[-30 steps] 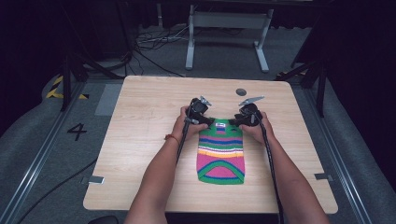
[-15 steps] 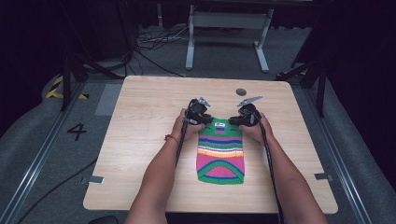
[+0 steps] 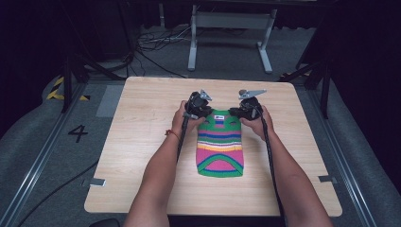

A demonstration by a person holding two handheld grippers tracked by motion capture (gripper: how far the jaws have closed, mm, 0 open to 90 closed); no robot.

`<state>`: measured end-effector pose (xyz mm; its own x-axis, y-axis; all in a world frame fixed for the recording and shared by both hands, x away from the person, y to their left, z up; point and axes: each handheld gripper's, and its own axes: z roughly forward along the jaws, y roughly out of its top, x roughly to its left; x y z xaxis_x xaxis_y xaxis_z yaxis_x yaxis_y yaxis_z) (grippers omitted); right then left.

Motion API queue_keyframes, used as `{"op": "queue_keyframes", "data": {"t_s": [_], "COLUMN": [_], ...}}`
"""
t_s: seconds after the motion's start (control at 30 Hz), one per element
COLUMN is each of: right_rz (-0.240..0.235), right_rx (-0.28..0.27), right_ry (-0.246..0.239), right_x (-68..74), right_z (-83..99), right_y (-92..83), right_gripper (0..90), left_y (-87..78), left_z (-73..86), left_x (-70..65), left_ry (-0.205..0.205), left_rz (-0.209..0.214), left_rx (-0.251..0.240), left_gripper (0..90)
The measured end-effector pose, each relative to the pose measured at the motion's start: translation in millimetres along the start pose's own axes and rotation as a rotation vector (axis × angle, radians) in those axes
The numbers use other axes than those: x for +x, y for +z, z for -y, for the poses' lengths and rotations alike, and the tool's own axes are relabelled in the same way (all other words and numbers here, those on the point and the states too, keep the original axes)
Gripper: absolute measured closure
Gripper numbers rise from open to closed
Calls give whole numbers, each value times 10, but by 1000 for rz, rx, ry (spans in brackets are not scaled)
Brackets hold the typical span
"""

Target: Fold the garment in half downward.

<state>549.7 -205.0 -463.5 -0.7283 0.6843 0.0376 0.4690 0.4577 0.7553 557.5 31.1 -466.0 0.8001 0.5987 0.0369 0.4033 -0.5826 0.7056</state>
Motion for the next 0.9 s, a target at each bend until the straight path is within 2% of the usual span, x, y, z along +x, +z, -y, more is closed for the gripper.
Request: {"op": "queue_keyframes", "data": {"t_s": [0.03, 0.07, 0.17, 0.27, 0.3, 0.37, 0.47, 0.6, 0.63, 0.67, 0.7, 0.9], "right_rz": [0, 10, 19, 22, 24, 24, 26, 3, -2, -12, -23, -61], "right_rx": [0, -16, -38, -60, -67, -70, -85, -93, -94, -91, -85, -79], "right_ry": [0, -22, -24, -34, -38, -44, -56, -75, -83, -83, -89, -115], "right_x": [0, 20, 34, 62, 71, 74, 75, 124, 136, 150, 176, 260], "right_z": [0, -65, -115, -184, -197, -217, -238, -242, -231, -215, -187, -63], "right_y": [0, -28, -35, -56, -66, -92, -132, -170, -186, -203, -231, -320], "right_gripper": [847, 847, 847, 848, 847, 847, 847, 846, 846, 845, 845, 845], "left_y": [-24, -57, -100, -165, -186, -248, -300, -392, -414, -440, -460, -538], "left_z": [-19, -56, -80, -91, -96, -111, -143, -138, -127, -106, -84, 44], "left_x": [2, 13, 34, 52, 52, 51, 28, -54, -88, -136, -170, -264], "left_ry": [7, 19, 22, 12, 14, 40, 101, 133, 155, 194, 210, 201], "left_rz": [-9, -26, -49, -58, -57, -59, -83, -60, -61, -53, -51, -15], "left_rx": [-6, 5, 13, -25, -22, -30, -8, -47, -51, -53, -54, -84], "left_gripper": [817, 818, 819, 819, 819, 820, 823, 823, 823, 823, 822, 822]}}
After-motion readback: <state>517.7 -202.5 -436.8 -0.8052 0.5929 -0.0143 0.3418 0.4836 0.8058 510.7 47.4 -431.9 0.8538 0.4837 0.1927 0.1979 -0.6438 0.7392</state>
